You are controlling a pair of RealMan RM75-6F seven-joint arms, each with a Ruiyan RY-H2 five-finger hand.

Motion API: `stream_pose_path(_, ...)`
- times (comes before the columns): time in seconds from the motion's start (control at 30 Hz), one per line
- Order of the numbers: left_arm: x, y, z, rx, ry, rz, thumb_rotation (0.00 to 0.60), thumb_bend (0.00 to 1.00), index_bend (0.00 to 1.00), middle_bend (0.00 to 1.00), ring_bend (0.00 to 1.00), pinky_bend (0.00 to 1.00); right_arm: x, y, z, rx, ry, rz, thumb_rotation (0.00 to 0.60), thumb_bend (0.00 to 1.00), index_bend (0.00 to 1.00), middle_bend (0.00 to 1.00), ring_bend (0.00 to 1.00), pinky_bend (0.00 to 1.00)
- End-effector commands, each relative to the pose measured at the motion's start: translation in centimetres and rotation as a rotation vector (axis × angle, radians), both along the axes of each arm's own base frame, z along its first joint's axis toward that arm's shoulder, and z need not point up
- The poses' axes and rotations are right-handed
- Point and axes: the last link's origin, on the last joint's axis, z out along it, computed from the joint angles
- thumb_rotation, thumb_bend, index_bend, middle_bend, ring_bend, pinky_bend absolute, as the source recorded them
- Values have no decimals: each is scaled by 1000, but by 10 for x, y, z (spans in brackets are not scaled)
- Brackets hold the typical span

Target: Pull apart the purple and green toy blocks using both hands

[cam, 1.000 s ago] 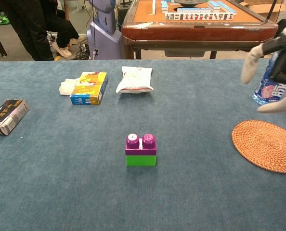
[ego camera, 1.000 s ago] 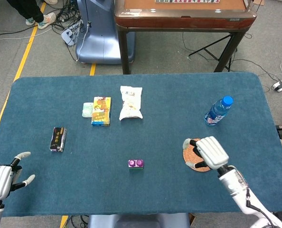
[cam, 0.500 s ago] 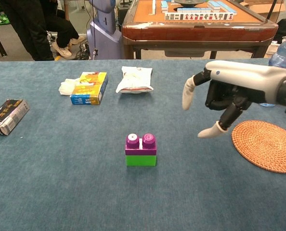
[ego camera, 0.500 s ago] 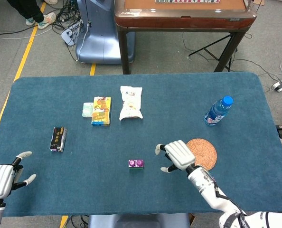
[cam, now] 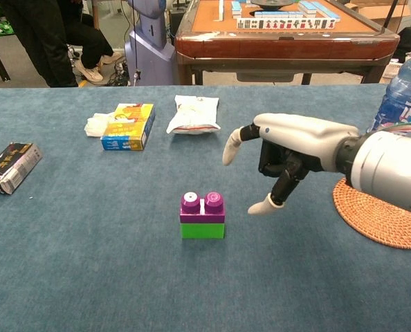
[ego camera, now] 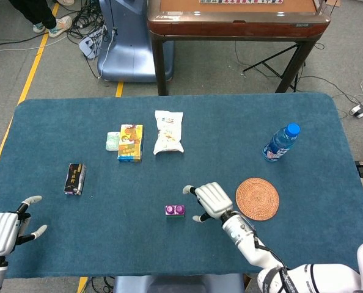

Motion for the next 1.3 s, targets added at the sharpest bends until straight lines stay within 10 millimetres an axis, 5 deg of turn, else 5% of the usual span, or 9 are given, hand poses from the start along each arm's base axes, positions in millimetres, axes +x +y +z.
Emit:
stream_pose_path(0.03, -1, 0, -1, -3, 1, 2, 600, 71, 336, 903, 859, 1000, 3, -2, -6, 4, -1, -1, 600, 0, 270, 1000, 1000, 1000)
stream_pose_path(0.87, -5, -2, -7, -23, -5, 17, 600, 72, 336, 901, 857, 1000, 15, -12, -46, 47, 4, -25, 600, 0, 269, 1000, 1000, 1000)
stream_pose_path(1.3, -8, -3, -10, -29, -9, 21, 600, 71, 337, 901, 858, 1000, 7, -23, -45, 8, 30, -45, 600, 0, 269, 1000, 1000, 1000)
